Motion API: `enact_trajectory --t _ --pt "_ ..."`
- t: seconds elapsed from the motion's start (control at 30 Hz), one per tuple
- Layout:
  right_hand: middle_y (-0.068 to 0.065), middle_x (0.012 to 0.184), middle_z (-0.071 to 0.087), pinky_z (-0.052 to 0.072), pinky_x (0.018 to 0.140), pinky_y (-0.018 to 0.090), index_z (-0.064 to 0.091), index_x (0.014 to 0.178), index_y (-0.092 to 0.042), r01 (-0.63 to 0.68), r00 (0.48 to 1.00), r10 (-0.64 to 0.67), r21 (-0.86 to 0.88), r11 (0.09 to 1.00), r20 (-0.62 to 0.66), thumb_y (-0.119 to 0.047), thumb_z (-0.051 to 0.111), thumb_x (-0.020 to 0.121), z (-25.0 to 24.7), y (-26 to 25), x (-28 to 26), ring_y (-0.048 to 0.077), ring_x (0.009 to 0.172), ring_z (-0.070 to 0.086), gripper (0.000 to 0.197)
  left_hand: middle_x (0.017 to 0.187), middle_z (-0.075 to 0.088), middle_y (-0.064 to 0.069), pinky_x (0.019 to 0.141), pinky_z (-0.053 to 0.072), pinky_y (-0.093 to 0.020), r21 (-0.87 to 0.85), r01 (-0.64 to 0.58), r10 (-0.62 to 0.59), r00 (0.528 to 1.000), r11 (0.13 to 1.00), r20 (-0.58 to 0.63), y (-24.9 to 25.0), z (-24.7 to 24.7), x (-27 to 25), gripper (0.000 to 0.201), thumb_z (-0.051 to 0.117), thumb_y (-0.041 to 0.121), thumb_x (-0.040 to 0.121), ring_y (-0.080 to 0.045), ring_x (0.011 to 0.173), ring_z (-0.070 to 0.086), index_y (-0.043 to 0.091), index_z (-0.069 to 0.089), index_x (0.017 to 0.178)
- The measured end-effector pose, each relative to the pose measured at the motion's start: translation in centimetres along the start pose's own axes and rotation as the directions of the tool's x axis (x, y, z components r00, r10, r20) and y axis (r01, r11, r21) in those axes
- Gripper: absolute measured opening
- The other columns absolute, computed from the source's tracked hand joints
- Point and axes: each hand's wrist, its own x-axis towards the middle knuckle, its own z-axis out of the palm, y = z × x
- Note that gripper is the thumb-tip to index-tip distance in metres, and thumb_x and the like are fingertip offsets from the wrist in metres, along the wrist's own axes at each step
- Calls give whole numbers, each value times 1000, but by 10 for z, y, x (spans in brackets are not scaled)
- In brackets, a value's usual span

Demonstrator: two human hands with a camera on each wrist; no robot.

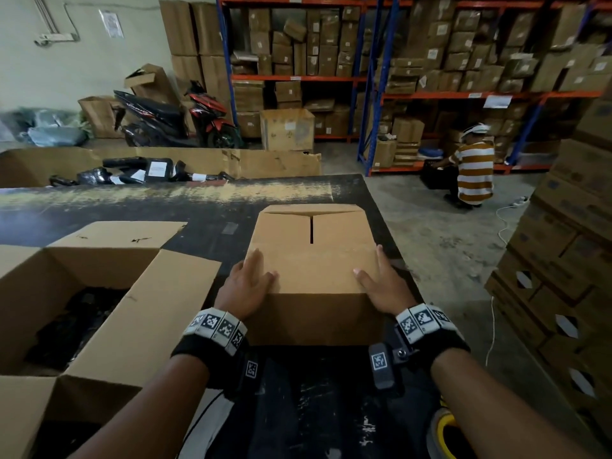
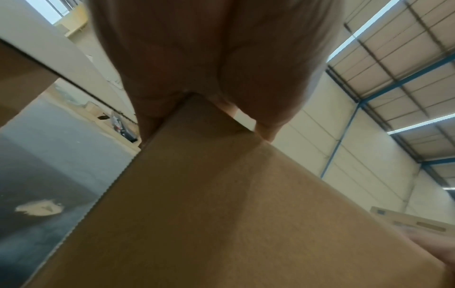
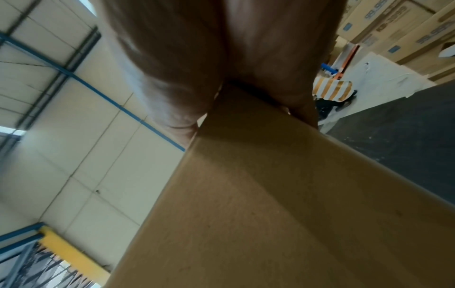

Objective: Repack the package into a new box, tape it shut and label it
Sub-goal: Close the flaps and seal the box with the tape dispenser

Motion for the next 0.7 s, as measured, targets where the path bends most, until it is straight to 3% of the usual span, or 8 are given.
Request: enact_trajectory --t 0.17,0.37,0.47,0.57,0.7 --pt "9 161 36 32 117 51 -5 161 -32 26 1000 -27 24 999 14 -55 48 99 1 12 -52 34 142 42 84 165 26 -6 106 45 -51 28 -14 15 999 1000 -51 -2 2 -67 69 43 62 99 -35 139 47 43 14 159" --pt "-1 162 34 35 112 37 0 161 -33 59 997 -61 56 997 45 -53 55 96 -5 11 -116 22 142 42 88 160 27 -4 95 57 -45 37 -40 42 998 998 -40 -16 0 -110 77 44 69 91 -29 129 54 45 13 157" --pt "1 161 35 39 112 43 13 160 -33 -4 995 5 -7 1000 99 -57 61 91 -24 1 -104 24 142 42 88 163 20 -4 82 55 -33 146 -81 85 996 986 -23 -18 1 -106 80 32 79 84 -27 127 54 49 7 155" --pt "5 156 43 43 108 49 26 155 -32 -33 999 34 -41 999 27 -56 61 91 -51 -21 -67 27 137 48 76 164 20 -7 62 46 -20 229 -119 130 991 966 -34 -21 4 -104 86 19 88 83 -24 118 60 47 4 157" --pt "11 143 52 56 89 45 36 151 -24 -87 996 87 35 996 17 -54 54 96 -76 -49 1 26 110 60 65 162 25 -8 62 48 -24 272 -116 135 990 955 -52 -28 9 -101 96 6 90 74 -24 116 62 46 5 158"
